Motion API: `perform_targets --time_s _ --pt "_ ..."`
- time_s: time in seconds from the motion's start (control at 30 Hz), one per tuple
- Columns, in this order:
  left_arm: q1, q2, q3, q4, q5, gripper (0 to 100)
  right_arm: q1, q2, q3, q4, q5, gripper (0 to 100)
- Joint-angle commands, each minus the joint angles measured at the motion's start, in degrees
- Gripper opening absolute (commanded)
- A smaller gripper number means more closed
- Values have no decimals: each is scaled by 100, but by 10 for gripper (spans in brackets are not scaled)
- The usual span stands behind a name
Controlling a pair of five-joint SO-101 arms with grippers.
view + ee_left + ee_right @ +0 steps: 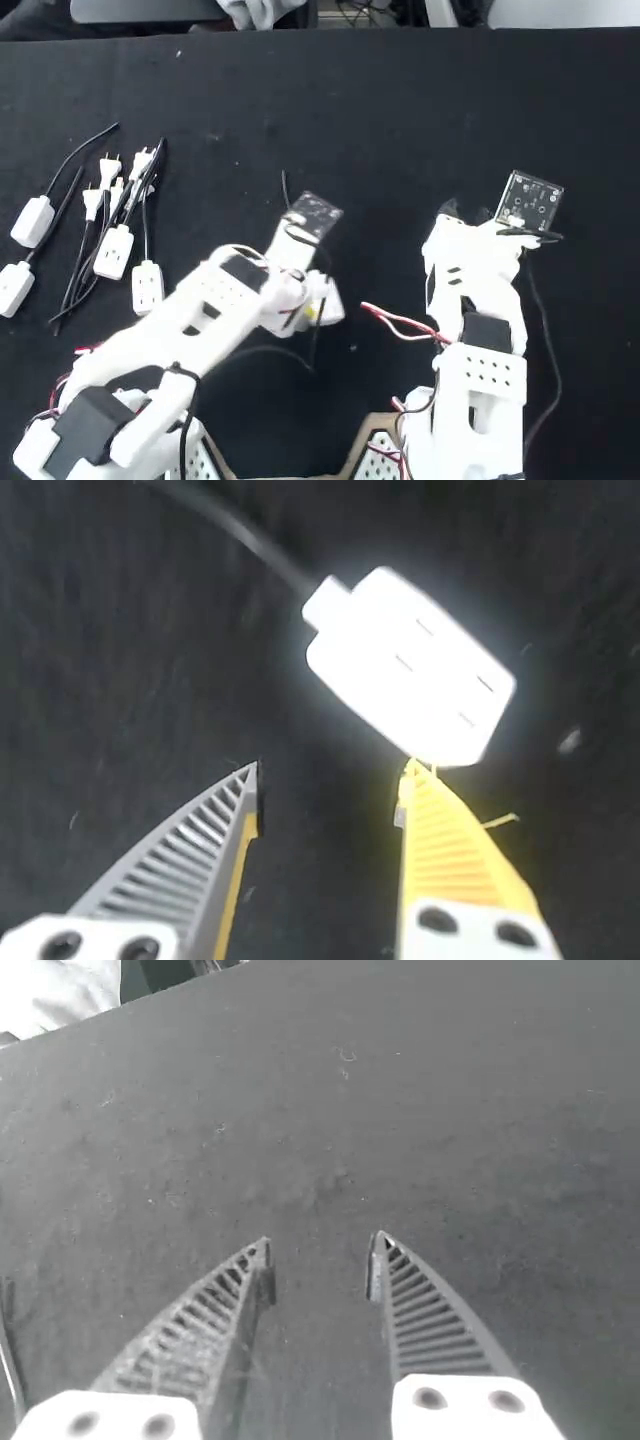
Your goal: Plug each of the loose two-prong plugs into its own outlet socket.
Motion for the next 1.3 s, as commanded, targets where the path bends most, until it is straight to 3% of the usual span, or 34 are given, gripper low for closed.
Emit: perform_targets --time_s 0.0,0.07,0.17,0.33,0.43,0.73,0.9,1.1,1.27 --pt "-875 -35 -1138 1134 35 223 70 -136 -418 -132 -62 145" --pt "-1332 18 -1640 1160 79 223 70 -136 -418 -132 -62 145" --pt "-1631 246 -1895 475 396 223 62 -136 -418 -132 -62 145" --pt "-1262 1204 -2114 -527 835 227 62 -136 -409 -132 -62 145" --pt "-1130 2040 -2651 -624 1090 227 62 -145 -400 -132 -62 145" --pt "-1367 3719 -4303 677 1521 223 62 -163 -391 -132 -62 145" --pt "-1552 3754 -4382 695 1714 223 -26 -163 -391 -132 -62 145" --pt "-1156 3604 -4716 747 1705 228 -149 -163 -382 -105 -44 145" --pt "-1103 3385 -5270 1310 1732 228 -149 -163 -382 -114 -44 145"
